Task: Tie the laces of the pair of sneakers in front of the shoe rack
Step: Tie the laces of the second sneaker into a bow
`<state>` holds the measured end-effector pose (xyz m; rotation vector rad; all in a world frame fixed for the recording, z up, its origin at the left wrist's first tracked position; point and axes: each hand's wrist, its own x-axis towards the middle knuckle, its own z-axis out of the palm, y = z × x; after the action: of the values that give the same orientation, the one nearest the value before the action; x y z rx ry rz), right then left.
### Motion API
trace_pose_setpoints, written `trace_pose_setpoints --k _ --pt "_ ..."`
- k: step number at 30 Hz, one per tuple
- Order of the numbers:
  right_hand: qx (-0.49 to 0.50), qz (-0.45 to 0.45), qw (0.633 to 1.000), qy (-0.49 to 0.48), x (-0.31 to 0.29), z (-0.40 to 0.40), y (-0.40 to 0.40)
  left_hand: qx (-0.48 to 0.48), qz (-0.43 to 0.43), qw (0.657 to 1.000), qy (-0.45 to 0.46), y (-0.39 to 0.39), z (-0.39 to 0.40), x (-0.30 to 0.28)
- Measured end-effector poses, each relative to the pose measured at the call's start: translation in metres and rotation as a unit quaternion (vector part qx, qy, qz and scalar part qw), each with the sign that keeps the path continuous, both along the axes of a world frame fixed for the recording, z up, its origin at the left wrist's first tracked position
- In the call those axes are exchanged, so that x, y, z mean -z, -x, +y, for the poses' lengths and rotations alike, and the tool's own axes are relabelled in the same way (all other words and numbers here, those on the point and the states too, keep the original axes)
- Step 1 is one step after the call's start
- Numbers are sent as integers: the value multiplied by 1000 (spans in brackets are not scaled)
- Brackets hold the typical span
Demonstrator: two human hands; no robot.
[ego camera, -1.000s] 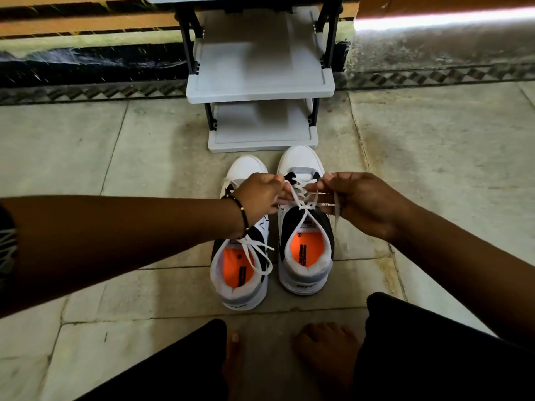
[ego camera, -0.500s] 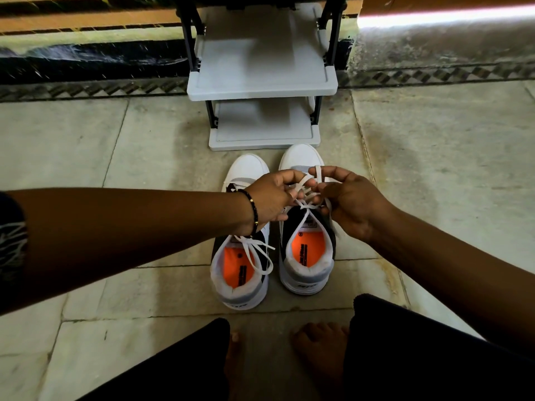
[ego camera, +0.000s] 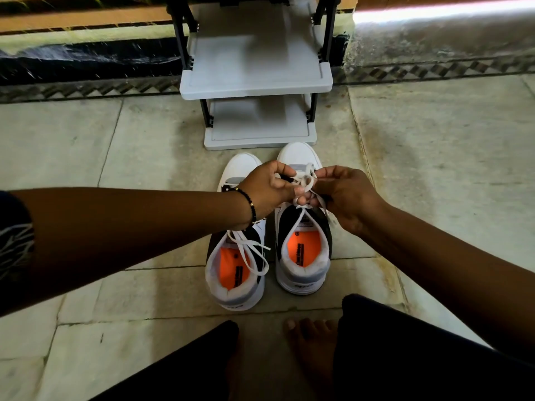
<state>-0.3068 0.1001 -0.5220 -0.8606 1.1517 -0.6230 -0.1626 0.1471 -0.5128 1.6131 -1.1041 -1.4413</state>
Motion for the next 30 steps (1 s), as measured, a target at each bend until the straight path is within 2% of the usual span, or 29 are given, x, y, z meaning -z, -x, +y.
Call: trace_pose_setpoints --k 10,17,25,30 --pt "-45 -59 997 -22 -3 4 0 52 -39 998 -14 1 -6 1" --pt "-82 -18 996 4 -4 4 4 90 -45 995 -13 -2 -7 2" --pt "-219 20 970 109 -18 -1 14 38 -103 994 2 2 -9 5" --pt "-180 76 968 159 -18 0 12 28 -75 997 8 1 -7 3"
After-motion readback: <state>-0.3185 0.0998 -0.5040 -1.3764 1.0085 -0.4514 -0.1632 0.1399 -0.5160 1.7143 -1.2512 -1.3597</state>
